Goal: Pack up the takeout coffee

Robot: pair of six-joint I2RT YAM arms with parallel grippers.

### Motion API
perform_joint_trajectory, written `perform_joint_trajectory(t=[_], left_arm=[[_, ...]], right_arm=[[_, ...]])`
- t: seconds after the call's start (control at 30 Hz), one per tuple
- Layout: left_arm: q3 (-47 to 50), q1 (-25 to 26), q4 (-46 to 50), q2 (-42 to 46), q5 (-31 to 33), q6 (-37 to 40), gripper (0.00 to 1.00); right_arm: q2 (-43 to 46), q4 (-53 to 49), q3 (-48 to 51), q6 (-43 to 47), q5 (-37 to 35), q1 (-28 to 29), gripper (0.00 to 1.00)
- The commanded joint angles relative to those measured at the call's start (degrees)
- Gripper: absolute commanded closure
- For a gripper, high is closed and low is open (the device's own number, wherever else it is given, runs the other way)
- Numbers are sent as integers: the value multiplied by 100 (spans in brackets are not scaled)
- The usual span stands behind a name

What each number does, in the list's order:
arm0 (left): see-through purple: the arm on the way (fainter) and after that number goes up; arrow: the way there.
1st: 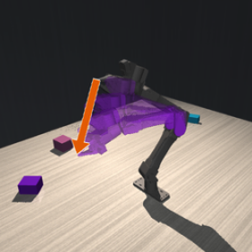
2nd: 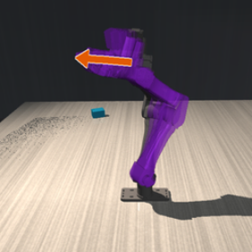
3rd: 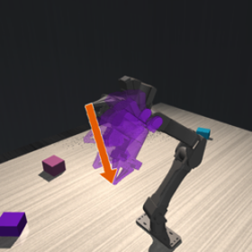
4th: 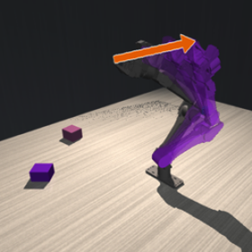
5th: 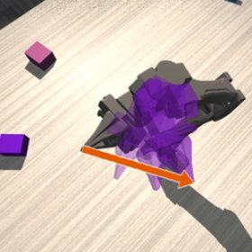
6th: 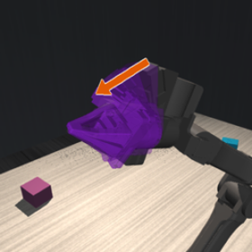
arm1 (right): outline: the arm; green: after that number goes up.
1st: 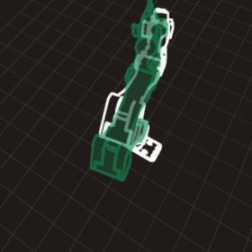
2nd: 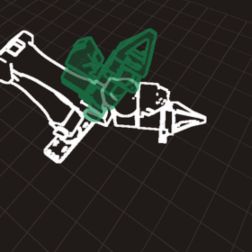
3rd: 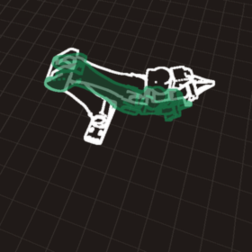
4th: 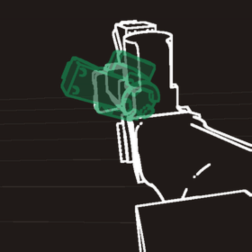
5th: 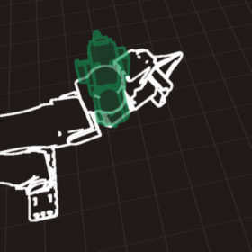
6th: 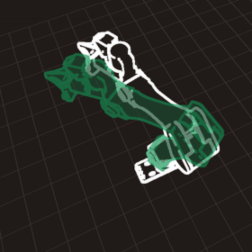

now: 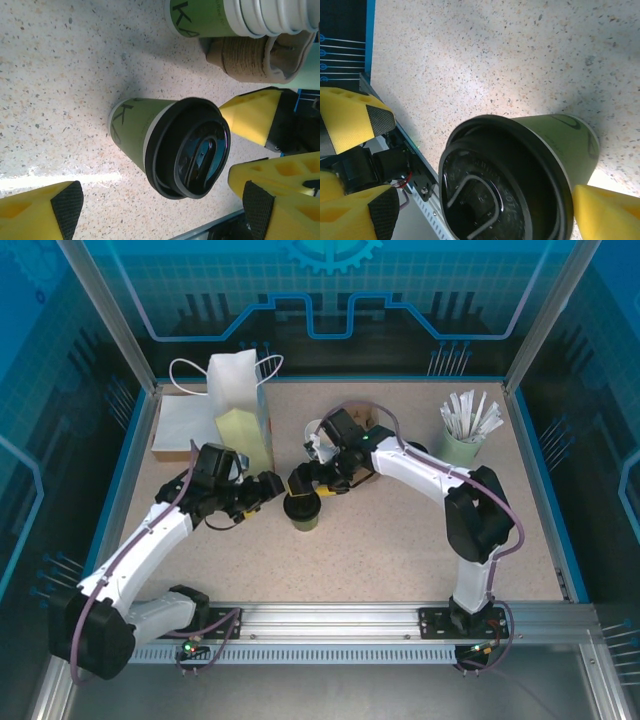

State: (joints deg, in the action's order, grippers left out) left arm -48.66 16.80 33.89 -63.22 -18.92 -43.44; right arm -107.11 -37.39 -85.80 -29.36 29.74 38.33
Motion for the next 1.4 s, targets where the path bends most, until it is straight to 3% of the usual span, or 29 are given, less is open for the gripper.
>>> perform_joint_trajectory(t=[0.0, 0.17, 0.37, 0.53, 1.37], left_arm=[[66, -45, -214, -137, -303, 37, 15], [109, -45, -401, -380, -594, 119, 16], [217, -45, -522, -639, -777, 195, 23], [298, -45, -642, -810, -917, 237, 25], [553, -41, -532, -1158, -697, 556, 33]], right_arm=[[177, -239, -30, 139, -334, -53, 9], [682, -354, 287, 176, -696, -154, 9], [856, -526, 827, 48, -635, -16, 24], [791, -428, 914, -63, -693, 77, 31], [671, -533, 398, -62, -896, 76, 36]])
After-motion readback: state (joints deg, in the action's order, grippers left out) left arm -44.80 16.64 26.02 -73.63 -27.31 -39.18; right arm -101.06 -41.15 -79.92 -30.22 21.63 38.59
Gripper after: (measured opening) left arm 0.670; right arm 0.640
